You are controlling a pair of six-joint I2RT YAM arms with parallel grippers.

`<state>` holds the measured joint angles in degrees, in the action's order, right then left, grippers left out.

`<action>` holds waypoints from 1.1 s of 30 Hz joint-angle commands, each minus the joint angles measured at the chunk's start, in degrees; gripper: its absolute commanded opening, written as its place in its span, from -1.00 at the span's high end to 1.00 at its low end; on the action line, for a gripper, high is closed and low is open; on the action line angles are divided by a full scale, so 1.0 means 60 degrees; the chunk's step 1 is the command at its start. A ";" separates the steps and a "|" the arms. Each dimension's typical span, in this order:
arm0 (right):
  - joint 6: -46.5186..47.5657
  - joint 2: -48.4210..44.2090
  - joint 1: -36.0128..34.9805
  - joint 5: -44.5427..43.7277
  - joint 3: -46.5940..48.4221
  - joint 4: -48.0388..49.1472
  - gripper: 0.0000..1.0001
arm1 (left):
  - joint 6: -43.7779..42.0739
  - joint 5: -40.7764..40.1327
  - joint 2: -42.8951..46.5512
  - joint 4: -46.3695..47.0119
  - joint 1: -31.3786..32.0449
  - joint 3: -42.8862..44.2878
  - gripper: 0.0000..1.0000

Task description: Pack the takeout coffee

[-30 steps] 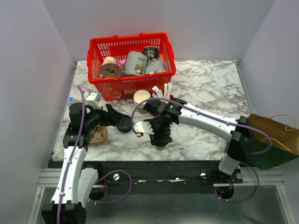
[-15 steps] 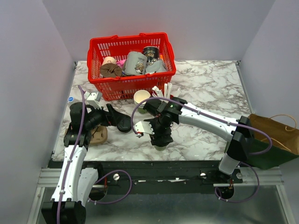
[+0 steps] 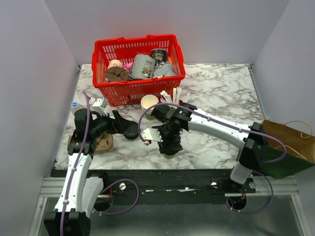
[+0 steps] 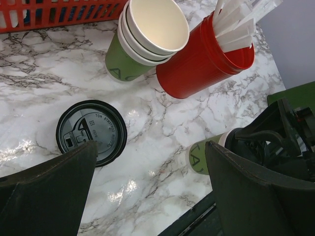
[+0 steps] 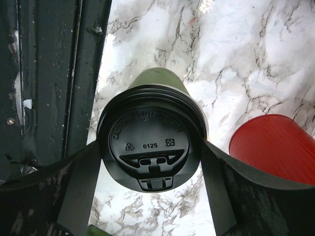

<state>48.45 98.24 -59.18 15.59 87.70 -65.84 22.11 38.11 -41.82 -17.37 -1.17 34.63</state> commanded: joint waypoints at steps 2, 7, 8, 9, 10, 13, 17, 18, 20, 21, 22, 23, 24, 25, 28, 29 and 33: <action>-0.0047 0.0122 -0.0040 -0.0167 -0.0174 -0.0012 -0.70 | 0.0197 0.0314 0.0159 0.0155 -0.0083 -0.0103 -0.94; -0.0076 0.0078 -0.0054 -0.0226 -0.0217 -0.0027 -0.70 | 0.0226 0.0328 0.0188 0.0170 -0.0083 -0.0132 -0.94; -0.0076 0.0078 -0.0054 -0.0226 -0.0246 -0.0012 -0.70 | 0.0226 0.0357 0.0203 0.0199 -0.0083 -0.0161 -0.95; -0.0091 0.0092 -0.0054 -0.0212 -0.0261 -0.0012 -0.70 | 0.0255 0.0474 0.0203 0.0213 -0.0083 -0.0191 -0.94; -0.0134 0.0107 -0.0054 -0.0197 -0.0276 0.0017 -0.70 | 0.0343 0.0547 0.0217 0.0228 -0.0083 -0.0191 -0.94; -0.0179 0.0107 -0.0040 -0.0138 -0.0393 0.0119 -0.71 | 0.0650 0.0767 0.0217 0.0301 -0.0083 -0.0337 -0.95; -0.0194 0.0034 -0.0039 -0.0167 -0.0467 0.0163 -0.71 | 0.1030 0.1309 0.0130 0.0695 -0.0069 -0.0629 -0.96; -0.0222 0.0005 -0.0039 -0.0182 -0.0437 0.0149 -0.71 | 0.1148 0.1426 0.0101 0.0813 -0.0054 -0.0688 -0.95; -0.0223 -0.0054 -0.0039 -0.0226 -0.0277 0.0134 -0.71 | 0.1382 0.1631 -0.0002 0.1105 0.0048 -0.0835 -0.95; -0.0252 -0.0083 -0.0054 -0.0241 -0.0218 0.0062 -0.71 | 0.1413 0.1661 -0.0017 0.1165 0.0092 -0.0850 -0.95; -0.0252 -0.0098 -0.0040 -0.0255 -0.0116 0.0032 -0.71 | 0.1413 0.1661 -0.0089 0.1224 0.0150 -0.0850 -0.95; -0.0281 -0.0113 -0.0054 -0.0299 -0.0086 0.0003 -0.71 | 0.1398 0.1661 -0.0104 0.1297 0.0165 -0.0836 -0.95; -0.0267 -0.0142 -0.0040 -0.0343 -0.0071 -0.0012 -0.71 | 0.1384 0.1661 -0.0134 0.1327 0.0166 -0.0807 -0.95; -0.0281 -0.0186 -0.0054 -0.0372 -0.0071 -0.0012 -0.71 | 0.1384 0.1661 -0.0163 0.1341 0.0166 -0.0792 -0.96; -0.0281 -0.0288 -0.0054 -0.0490 -0.0100 -0.0041 -0.71 | 0.1369 0.1661 -0.0222 0.1371 0.0166 -0.0718 -0.95; -0.0267 -0.0318 -0.0054 -0.0504 -0.0129 -0.0056 -0.70 | 0.1354 0.1661 -0.0222 0.1356 0.0427 -0.0704 -0.95; -0.0252 -0.0377 -0.0054 -0.0403 0.0031 -0.0289 -0.70 | 0.1325 0.1661 -0.0193 0.1312 0.0444 -0.0704 -0.95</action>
<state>47.77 97.78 -59.18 14.09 86.70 -64.62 29.63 46.17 -43.20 -10.74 0.89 29.76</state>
